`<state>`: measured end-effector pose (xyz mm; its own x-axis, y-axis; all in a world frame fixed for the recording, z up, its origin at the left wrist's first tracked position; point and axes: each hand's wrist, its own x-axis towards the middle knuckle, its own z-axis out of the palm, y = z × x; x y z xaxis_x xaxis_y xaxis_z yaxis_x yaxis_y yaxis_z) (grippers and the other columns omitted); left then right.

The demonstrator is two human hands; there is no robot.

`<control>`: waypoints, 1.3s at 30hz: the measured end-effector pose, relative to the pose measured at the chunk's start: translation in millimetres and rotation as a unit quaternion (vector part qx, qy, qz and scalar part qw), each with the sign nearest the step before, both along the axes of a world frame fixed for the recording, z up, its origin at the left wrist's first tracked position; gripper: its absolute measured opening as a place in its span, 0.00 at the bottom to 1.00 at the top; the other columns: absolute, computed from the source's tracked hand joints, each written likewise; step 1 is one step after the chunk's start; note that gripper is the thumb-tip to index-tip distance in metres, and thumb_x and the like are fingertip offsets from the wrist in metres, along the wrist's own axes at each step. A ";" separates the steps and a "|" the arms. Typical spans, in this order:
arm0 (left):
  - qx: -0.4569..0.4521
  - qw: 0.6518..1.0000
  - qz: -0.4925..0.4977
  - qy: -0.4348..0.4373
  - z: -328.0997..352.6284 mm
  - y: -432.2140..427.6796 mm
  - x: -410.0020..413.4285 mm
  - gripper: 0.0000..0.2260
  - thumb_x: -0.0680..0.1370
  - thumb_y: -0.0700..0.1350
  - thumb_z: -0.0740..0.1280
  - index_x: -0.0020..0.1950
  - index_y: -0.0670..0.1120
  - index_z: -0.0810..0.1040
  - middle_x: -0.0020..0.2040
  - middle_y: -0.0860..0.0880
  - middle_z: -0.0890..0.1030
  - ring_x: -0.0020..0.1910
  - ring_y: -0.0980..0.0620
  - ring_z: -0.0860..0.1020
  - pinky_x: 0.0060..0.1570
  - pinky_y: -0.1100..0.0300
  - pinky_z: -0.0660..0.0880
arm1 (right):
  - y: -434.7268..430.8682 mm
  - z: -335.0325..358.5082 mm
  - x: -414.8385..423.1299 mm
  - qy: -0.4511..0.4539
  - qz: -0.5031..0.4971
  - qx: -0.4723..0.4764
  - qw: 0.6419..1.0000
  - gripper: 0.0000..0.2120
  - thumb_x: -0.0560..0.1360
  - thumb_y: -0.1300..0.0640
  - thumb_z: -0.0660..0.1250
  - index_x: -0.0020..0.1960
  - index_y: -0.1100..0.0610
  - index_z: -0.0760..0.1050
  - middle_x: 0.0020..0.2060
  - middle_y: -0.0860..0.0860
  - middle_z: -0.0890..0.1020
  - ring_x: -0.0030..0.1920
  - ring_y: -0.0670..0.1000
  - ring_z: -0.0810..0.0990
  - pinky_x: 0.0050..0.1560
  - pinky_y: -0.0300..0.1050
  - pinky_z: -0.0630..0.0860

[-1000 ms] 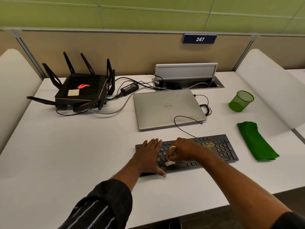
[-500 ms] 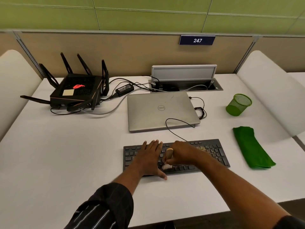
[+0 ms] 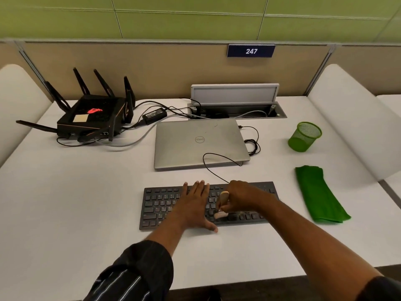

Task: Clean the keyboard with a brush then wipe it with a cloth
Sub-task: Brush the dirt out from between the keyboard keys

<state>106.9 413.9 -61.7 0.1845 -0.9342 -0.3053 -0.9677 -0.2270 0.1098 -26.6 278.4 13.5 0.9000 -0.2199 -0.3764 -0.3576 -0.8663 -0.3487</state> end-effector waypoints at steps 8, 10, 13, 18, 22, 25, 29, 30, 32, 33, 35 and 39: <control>0.014 1.000 0.009 -0.011 3.6 -11.4 -19.8 0.62 0.67 0.78 0.66 0.82 0.43 0.37 0.83 0.41 0.42 0.82 0.41 0.41 0.77 0.34 0.42 | -17.6 3.9 -21.0 -0.005 -0.044 -0.003 0.999 0.10 0.69 0.48 0.69 0.44 0.53 0.83 0.42 0.48 0.85 0.41 0.48 0.82 0.44 0.49 0.81; 0.016 1.000 0.010 -0.010 4.1 -13.7 -22.9 0.62 0.66 0.78 0.66 0.82 0.44 0.37 0.83 0.41 0.42 0.82 0.41 0.41 0.77 0.34 0.41 | -16.7 2.7 -23.6 -0.019 -0.043 0.014 0.999 0.09 0.70 0.49 0.69 0.45 0.51 0.85 0.43 0.48 0.86 0.41 0.47 0.82 0.43 0.47 0.81; 0.020 1.000 0.011 -0.007 3.9 -18.5 -26.3 0.62 0.67 0.77 0.67 0.82 0.45 0.36 0.83 0.41 0.41 0.82 0.42 0.40 0.77 0.34 0.39 | -15.0 2.7 -30.4 -0.020 -0.027 -0.012 0.999 0.06 0.72 0.51 0.71 0.45 0.53 0.83 0.41 0.48 0.85 0.39 0.47 0.80 0.39 0.42 0.76; 0.020 1.000 0.009 -0.011 2.7 -21.6 -29.7 0.61 0.67 0.77 0.66 0.82 0.44 0.37 0.83 0.41 0.41 0.82 0.41 0.40 0.77 0.33 0.40 | -23.0 2.0 -43.6 -0.024 -0.078 -0.018 0.997 0.06 0.70 0.51 0.69 0.42 0.52 0.81 0.37 0.48 0.84 0.37 0.48 0.80 0.38 0.43 0.76; 0.018 1.000 0.013 -0.016 3.6 -23.0 -32.4 0.61 0.68 0.78 0.65 0.82 0.44 0.37 0.83 0.41 0.42 0.82 0.41 0.41 0.76 0.33 0.41 | -22.0 2.6 -49.2 -0.099 -0.153 0.018 0.983 0.05 0.71 0.52 0.68 0.40 0.50 0.81 0.39 0.46 0.85 0.39 0.45 0.81 0.41 0.43 0.77; 0.017 1.000 0.017 -0.013 4.4 -23.3 -34.5 0.61 0.68 0.77 0.65 0.82 0.44 0.37 0.83 0.41 0.42 0.82 0.40 0.41 0.77 0.33 0.41 | -16.7 1.4 -50.0 -0.117 -0.183 0.039 0.975 0.05 0.72 0.55 0.68 0.43 0.52 0.83 0.38 0.48 0.85 0.39 0.46 0.82 0.40 0.43 0.78; 0.017 1.000 0.022 -0.004 4.2 -23.9 -34.4 0.60 0.68 0.77 0.66 0.82 0.44 0.37 0.83 0.41 0.41 0.82 0.40 0.40 0.76 0.33 0.39 | -3.9 -5.0 -54.5 -0.102 -0.173 0.057 0.978 0.06 0.71 0.59 0.70 0.36 0.52 0.77 0.34 0.50 0.83 0.35 0.47 0.81 0.35 0.38 0.74; 0.018 1.000 0.022 -0.003 3.8 -23.7 -34.1 0.60 0.68 0.77 0.66 0.82 0.44 0.37 0.83 0.41 0.41 0.82 0.40 0.40 0.76 0.33 0.39 | -0.5 -6.0 -55.9 -0.096 -0.172 0.060 0.978 0.08 0.71 0.60 0.71 0.35 0.52 0.76 0.33 0.51 0.82 0.34 0.47 0.80 0.34 0.36 0.72; 0.019 1.000 0.024 0.003 3.1 -23.5 -33.8 0.60 0.68 0.76 0.66 0.82 0.44 0.37 0.83 0.41 0.40 0.82 0.41 0.40 0.76 0.32 0.39 | 4.9 -7.4 -58.4 -0.073 -0.172 0.066 0.980 0.09 0.71 0.61 0.72 0.35 0.53 0.75 0.32 0.52 0.81 0.32 0.47 0.78 0.33 0.37 0.72; 0.018 0.999 0.025 0.007 2.8 -23.4 -33.8 0.60 0.68 0.76 0.66 0.82 0.45 0.37 0.83 0.41 0.40 0.82 0.41 0.40 0.76 0.32 0.40 | 6.9 -8.0 -59.7 -0.060 -0.169 0.067 0.982 0.08 0.71 0.61 0.73 0.36 0.54 0.75 0.32 0.53 0.80 0.32 0.47 0.78 0.33 0.40 0.75; 0.016 0.999 0.027 0.011 1.9 -23.8 -33.6 0.60 0.68 0.76 0.66 0.82 0.45 0.37 0.83 0.41 0.40 0.82 0.41 0.40 0.76 0.32 0.40 | 9.2 -7.2 -62.8 -0.048 -0.169 0.078 0.981 0.05 0.70 0.61 0.72 0.38 0.57 0.77 0.32 0.54 0.80 0.32 0.48 0.78 0.35 0.42 0.77; 0.018 0.999 0.026 0.012 2.6 -23.8 -33.4 0.60 0.69 0.76 0.66 0.82 0.46 0.36 0.83 0.41 0.40 0.81 0.41 0.39 0.76 0.32 0.40 | 10.7 -3.8 -64.5 -0.114 -0.223 0.094 0.964 0.05 0.72 0.61 0.70 0.37 0.56 0.79 0.32 0.51 0.83 0.31 0.44 0.77 0.32 0.34 0.72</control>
<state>73.6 390.1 -59.0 0.2244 -0.9117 -0.3442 -0.9520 -0.2806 0.1226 -91.1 289.1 9.7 0.7955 -0.5515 -0.2513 -0.5757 -0.5581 -0.5976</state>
